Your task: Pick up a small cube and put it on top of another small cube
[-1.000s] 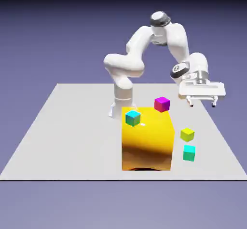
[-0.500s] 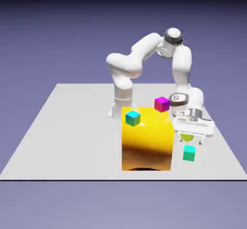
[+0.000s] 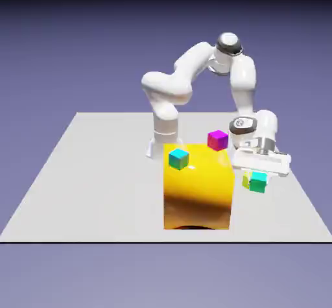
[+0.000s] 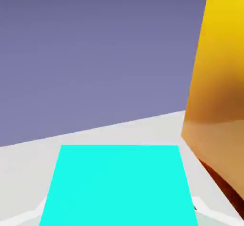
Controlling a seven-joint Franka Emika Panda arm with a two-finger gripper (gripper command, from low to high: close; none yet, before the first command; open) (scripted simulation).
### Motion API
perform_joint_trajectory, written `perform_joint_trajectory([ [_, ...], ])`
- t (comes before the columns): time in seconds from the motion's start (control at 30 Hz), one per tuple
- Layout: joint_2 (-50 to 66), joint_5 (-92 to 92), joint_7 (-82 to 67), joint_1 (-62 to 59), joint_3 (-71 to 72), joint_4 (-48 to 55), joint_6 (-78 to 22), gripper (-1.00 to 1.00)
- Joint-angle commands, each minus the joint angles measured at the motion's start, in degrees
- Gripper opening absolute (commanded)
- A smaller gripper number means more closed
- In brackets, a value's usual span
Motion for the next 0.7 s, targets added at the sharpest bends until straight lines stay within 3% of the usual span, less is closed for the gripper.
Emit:
perform_joint_trajectory([
  [0.0, 0.4, -1.1, 0.5, 1.5, -2.1, -0.2, -2.3, -1.0],
  [0.67, 7.5, -22.8, 11.0, 32.1, -43.6, -3.8, -47.6, -1.0],
])
